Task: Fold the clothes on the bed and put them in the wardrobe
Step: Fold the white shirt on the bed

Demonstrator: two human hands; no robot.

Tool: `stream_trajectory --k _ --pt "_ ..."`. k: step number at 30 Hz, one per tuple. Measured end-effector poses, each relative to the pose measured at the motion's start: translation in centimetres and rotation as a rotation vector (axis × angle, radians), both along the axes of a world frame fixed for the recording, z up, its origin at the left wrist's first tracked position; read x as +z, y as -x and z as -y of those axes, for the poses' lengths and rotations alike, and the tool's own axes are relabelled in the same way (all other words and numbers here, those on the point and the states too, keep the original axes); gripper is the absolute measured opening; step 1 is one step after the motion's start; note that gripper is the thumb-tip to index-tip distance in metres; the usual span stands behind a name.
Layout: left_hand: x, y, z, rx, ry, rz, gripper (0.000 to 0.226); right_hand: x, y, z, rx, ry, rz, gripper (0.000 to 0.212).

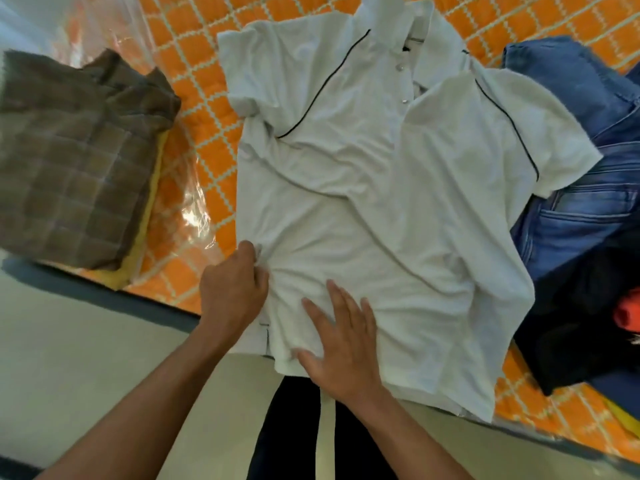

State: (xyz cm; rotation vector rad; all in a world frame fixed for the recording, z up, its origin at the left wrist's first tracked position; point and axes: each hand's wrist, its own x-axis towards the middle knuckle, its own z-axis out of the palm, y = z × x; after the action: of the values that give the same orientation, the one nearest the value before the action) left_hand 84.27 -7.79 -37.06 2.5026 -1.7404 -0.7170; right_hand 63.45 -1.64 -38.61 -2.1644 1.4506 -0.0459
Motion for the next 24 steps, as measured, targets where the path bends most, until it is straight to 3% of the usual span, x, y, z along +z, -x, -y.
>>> stream_trajectory --k 5,7,10,14,17,20,24 --pt "1.5 -3.3 -1.9 0.181 0.084 0.016 0.010 0.2 -4.0 0.5 0.069 -0.093 0.182 0.023" --pt "1.6 -4.8 -3.3 0.315 0.048 0.026 0.007 1.0 -6.2 0.4 0.104 -0.281 0.179 0.021" --pt "1.8 -6.1 -4.5 0.289 -0.062 0.109 0.014 2.8 -8.3 0.6 0.135 -0.562 0.238 0.024" --pt "2.5 -6.3 -3.3 0.272 -0.083 0.244 0.031 4.8 -6.8 2.8 0.066 -0.684 0.307 0.019" --pt "3.0 -4.4 -2.1 0.086 0.024 0.287 0.038 4.6 -2.5 6.3 -0.193 -0.502 0.300 0.014" --pt "2.8 -0.9 1.7 -0.108 0.126 0.205 0.041 4.1 4.6 12.8 -0.586 -0.126 0.389 0.024" --pt "1.4 4.5 7.6 -0.275 0.143 -0.041 0.051 5.1 13.4 22.5 -0.606 0.227 0.024 0.054"
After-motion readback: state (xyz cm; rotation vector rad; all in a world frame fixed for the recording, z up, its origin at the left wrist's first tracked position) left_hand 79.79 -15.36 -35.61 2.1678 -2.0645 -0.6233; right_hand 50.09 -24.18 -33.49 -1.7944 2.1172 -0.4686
